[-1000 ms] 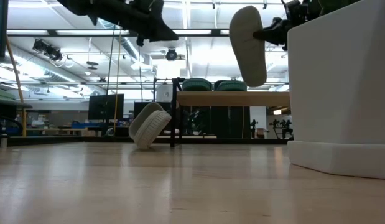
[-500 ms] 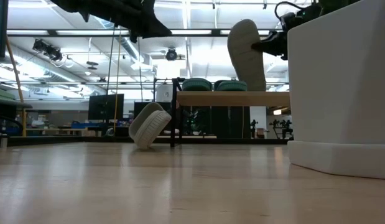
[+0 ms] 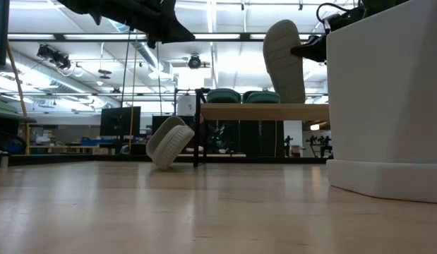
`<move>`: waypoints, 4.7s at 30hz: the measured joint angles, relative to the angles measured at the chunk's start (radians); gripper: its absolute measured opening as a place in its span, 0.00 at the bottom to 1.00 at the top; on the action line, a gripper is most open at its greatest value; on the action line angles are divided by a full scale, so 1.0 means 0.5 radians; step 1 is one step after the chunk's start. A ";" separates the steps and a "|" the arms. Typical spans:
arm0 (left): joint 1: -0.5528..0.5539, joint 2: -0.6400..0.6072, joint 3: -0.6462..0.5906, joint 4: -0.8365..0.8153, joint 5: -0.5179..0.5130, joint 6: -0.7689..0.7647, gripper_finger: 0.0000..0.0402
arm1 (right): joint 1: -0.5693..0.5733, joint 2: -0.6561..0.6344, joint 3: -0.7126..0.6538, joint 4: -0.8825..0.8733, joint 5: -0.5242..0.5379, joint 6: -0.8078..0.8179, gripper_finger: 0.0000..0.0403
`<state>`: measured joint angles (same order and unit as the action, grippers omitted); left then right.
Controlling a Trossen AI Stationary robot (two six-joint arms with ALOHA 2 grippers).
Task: Pick and place slides into the shelf
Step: Put the bottom gray slides on the shelf
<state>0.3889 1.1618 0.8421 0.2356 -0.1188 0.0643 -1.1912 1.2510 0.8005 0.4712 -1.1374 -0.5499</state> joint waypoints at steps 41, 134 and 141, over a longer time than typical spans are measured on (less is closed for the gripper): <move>0.000 0.001 0.002 0.001 0.000 0.052 0.01 | 0.005 0.029 0.000 -0.138 -0.116 -0.162 0.21; -0.001 0.002 0.002 -0.058 0.124 0.053 0.06 | 0.230 -0.062 0.001 -1.225 0.195 0.244 0.60; -0.001 0.002 0.002 -0.062 0.124 0.053 0.01 | 0.227 -0.069 0.001 -1.236 0.197 0.240 0.60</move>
<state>0.3885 1.1629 0.8433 0.2047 -0.0567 0.0910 -1.0775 1.2167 0.8009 -0.1466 -1.0389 -0.4301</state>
